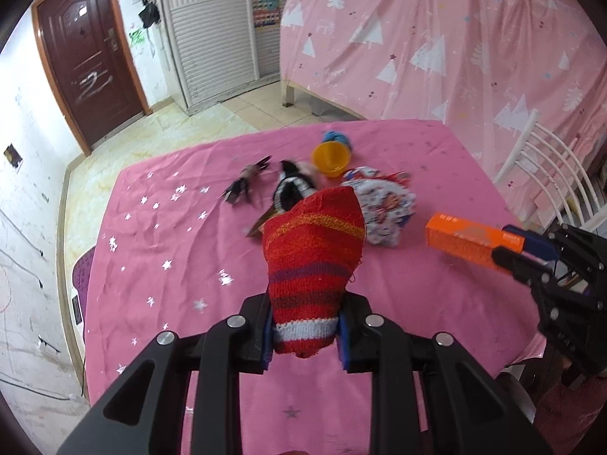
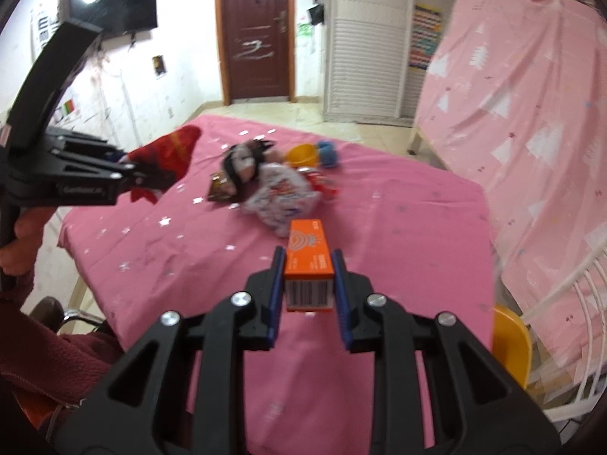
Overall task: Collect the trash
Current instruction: 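Drop the box into the yellow bin with the right tool while the left tool holds the hat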
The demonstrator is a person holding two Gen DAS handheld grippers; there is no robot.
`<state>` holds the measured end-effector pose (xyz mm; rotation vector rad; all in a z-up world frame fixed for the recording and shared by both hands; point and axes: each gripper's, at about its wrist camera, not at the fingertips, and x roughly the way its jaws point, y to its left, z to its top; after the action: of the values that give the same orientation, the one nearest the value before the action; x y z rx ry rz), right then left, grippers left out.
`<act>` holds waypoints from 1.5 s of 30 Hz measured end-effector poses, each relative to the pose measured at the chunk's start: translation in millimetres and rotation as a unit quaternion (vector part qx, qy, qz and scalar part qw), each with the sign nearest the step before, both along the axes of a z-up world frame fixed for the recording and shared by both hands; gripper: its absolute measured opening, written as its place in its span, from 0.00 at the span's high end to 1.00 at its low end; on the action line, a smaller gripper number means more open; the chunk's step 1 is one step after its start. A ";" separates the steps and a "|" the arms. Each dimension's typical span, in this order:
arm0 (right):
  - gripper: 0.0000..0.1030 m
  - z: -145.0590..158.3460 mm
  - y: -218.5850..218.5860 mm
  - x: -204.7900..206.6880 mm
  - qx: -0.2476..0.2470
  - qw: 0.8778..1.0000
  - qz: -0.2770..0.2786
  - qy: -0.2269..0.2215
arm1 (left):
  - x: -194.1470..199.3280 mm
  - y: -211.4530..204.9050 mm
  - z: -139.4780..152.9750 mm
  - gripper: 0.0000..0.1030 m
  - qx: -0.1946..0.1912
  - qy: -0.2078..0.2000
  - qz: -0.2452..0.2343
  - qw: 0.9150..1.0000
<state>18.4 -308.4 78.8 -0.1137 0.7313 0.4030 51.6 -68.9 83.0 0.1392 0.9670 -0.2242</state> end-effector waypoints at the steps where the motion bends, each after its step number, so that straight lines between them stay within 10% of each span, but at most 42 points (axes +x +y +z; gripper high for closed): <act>1: 0.78 2.1 -10.2 -0.9 0.005 1.000 -0.011 -0.002 | -0.4 -5.1 1.9 0.81 0.000 -0.001 -0.004 1.000; 21: 0.78 8.7 -126.3 -14.3 0.036 0.989 -0.142 -0.025 | 2.9 -112.7 8.4 0.81 0.001 0.005 -0.078 0.997; 45: 0.78 -52.9 -236.0 2.9 0.068 0.961 -0.268 0.012 | 18.9 -299.0 -10.9 0.81 -0.009 0.053 -0.178 0.983</act>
<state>21.4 -544.4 26.0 0.2189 0.7245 -0.0642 70.6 -368.0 72.2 0.2864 1.0418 -0.5729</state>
